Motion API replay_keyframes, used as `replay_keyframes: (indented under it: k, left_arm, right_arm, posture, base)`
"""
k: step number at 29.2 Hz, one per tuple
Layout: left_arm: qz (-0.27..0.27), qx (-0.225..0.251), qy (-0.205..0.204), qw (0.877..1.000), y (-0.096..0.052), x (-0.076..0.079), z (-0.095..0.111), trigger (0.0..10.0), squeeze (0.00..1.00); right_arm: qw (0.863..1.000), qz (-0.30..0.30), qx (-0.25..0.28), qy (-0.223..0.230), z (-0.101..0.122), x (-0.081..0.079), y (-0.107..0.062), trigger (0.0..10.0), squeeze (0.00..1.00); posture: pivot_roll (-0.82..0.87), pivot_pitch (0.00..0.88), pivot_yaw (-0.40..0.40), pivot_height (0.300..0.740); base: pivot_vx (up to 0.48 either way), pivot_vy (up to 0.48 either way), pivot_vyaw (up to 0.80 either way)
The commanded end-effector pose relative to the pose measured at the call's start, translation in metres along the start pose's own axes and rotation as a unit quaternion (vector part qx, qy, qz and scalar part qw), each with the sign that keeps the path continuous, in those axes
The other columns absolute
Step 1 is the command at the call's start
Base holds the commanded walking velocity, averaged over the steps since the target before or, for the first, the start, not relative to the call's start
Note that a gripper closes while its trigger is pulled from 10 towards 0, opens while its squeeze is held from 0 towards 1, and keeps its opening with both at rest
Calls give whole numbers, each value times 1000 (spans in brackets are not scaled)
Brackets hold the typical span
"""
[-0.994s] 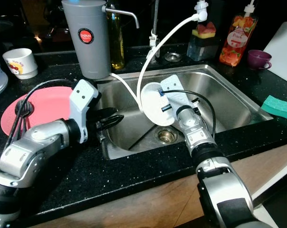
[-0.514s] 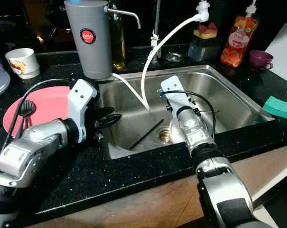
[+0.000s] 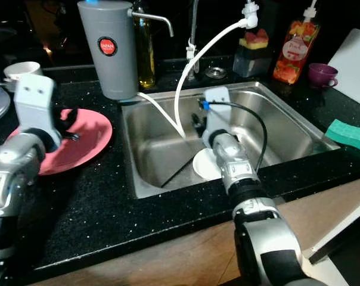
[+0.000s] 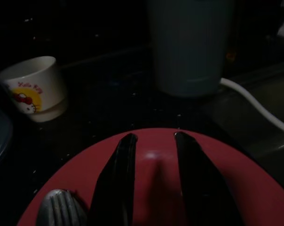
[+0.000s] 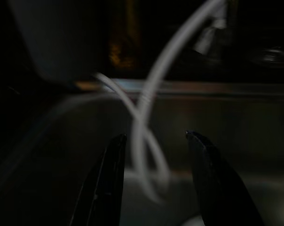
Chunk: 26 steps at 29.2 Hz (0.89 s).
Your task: Kitchen organization
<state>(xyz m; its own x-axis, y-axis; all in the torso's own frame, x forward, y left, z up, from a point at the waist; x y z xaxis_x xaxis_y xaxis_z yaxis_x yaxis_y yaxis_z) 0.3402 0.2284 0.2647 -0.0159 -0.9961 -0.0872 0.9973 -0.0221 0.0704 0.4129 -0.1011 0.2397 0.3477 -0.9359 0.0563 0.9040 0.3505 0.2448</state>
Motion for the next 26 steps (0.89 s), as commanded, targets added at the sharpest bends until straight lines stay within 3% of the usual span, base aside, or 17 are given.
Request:
replay_keyframes:
  k: [1,2,4,8,10,19,26]
  left_arm:
    - [-15,18,-21,1000,-1,6,4,10000,0]
    - [-17,41,-26,999,-2,9,10,10000,0]
    - [-17,41,-26,999,-2,9,10,10000,0]
    - [-11,76,-3,997,-2,13,20,10000,0]
    - [-20,114,6,993,-3,24,30,10000,0]
    - [-66,127,-26,989,-3,48,31,10000,0]
    - [-81,127,-16,988,-3,58,26,10000,0]
  right_arm:
    - [999,2,8,38,0,3,-2,10000,0]
    - [998,-1,15,59,2,5,-3,10000,0]
    - [998,-1,15,59,2,5,-3,10000,0]
    - [995,-23,25,93,3,12,-6,10000,0]
    - [989,-61,46,123,2,24,-16,10000,0]
    - [983,-98,71,136,6,38,-26,10000,0]
    - [982,-97,74,142,7,36,-30,10000,0]
  posture:
    - [34,60,-12,740]
    - [32,62,-13,740]
    - [32,62,-13,740]
    - [25,64,-11,740]
    - [18,66,-5,740]
    - [7,68,0,740]
    - [1,71,3,740]
  base:
    - [0,0,0]
    - [0,0,0]
    - [0,0,0]
    - [0,0,0]
    - [0,0,0]
    - [0,0,0]
    - [0,0,0]
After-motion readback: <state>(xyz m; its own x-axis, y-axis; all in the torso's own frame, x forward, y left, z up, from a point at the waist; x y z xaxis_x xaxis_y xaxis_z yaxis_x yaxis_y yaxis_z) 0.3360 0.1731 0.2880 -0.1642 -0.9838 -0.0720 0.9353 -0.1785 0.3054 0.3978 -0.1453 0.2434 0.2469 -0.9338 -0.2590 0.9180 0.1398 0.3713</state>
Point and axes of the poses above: a point about 5 cm out from each wrist's last joint towards the gripper, its own y axis pointing out of the wrist towards the gripper, its own z axis along the axis of the wrist's last joint, x = y × z, the point moved 1 cm from there along y, pointing out of the wrist towards the gripper, and after that the axes turned 4 degrees about -y, right-handed, at the moved point
